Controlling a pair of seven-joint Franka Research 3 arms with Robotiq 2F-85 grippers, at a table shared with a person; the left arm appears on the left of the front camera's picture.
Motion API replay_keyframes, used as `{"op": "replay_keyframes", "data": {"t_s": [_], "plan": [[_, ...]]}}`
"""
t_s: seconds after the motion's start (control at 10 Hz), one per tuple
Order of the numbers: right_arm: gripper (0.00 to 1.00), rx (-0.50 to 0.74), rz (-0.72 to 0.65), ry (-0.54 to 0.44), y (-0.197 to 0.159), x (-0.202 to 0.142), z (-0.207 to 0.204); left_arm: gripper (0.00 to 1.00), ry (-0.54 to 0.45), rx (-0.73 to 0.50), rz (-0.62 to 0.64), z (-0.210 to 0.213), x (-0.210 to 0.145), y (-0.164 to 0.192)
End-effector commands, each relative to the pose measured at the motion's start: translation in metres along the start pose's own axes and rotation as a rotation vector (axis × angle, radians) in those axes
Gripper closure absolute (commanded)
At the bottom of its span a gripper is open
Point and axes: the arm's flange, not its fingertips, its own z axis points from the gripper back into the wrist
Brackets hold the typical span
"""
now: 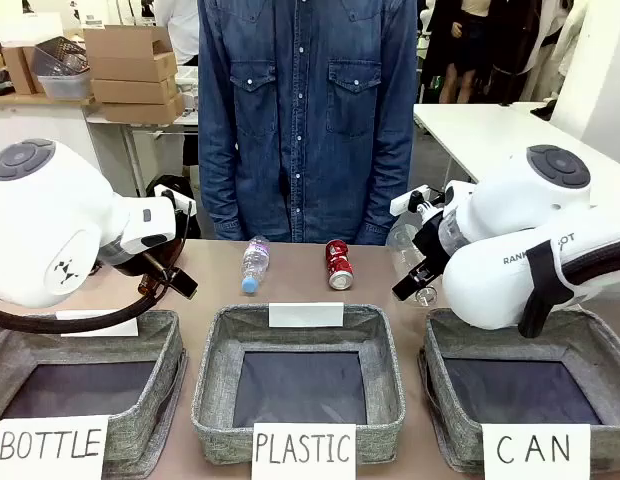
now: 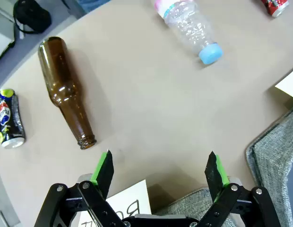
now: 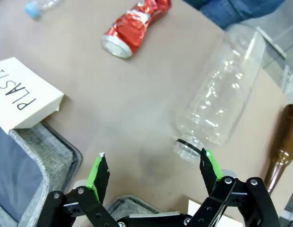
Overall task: Sort the can waste into the basket.
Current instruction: Pick up the can waste from the table and place it in the right Fabric basket.
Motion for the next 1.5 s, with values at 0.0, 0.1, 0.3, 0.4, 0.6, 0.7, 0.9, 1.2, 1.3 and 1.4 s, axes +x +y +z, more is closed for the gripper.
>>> {"op": "replay_keyframes", "data": {"t_s": [0.0, 0.1, 0.3, 0.4, 0.6, 0.7, 0.9, 1.2, 1.3, 1.4], "plan": [[0.0, 0.0, 0.0, 0.0, 0.0, 0.0, 0.0, 0.0, 0.0, 0.0, 0.0, 0.0, 0.0, 0.0], [0.0, 0.0, 0.0, 0.0, 0.0, 0.0, 0.0, 0.0, 0.0, 0.0, 0.0, 0.0, 0.0, 0.0], [0.0, 0.0, 0.0, 0.0, 0.0, 0.0, 0.0, 0.0, 0.0, 0.0, 0.0, 0.0, 0.0, 0.0], [0.0, 0.0, 0.0, 0.0, 0.0, 0.0, 0.0, 0.0, 0.0, 0.0, 0.0, 0.0, 0.0, 0.0], [0.0, 0.0, 0.0, 0.0, 0.0, 0.0, 0.0, 0.0, 0.0, 0.0, 0.0, 0.0, 0.0, 0.0], [0.0, 0.0, 0.0, 0.0, 0.0, 0.0, 0.0, 0.0, 0.0, 0.0, 0.0, 0.0, 0.0, 0.0], [0.0, 0.0, 0.0, 0.0, 0.0, 0.0, 0.0, 0.0, 0.0, 0.0, 0.0, 0.0, 0.0, 0.0], [0.0, 0.018, 0.042, 0.079, -0.003, 0.0, 0.015, 0.0, 0.008, -0.024, -0.02, 0.024, 0.0, 0.004], [0.0, -0.013, 0.052, 0.089, -0.015, 0.0, 0.058, 0.0, 0.078, 0.002, -0.039, 0.068, -0.005, 0.009], [0.0, -0.084, 0.049, 0.064, -0.028, -0.006, 0.106, 0.0, 0.034, 0.013, -0.065, 0.115, -0.015, 0.013]]}}
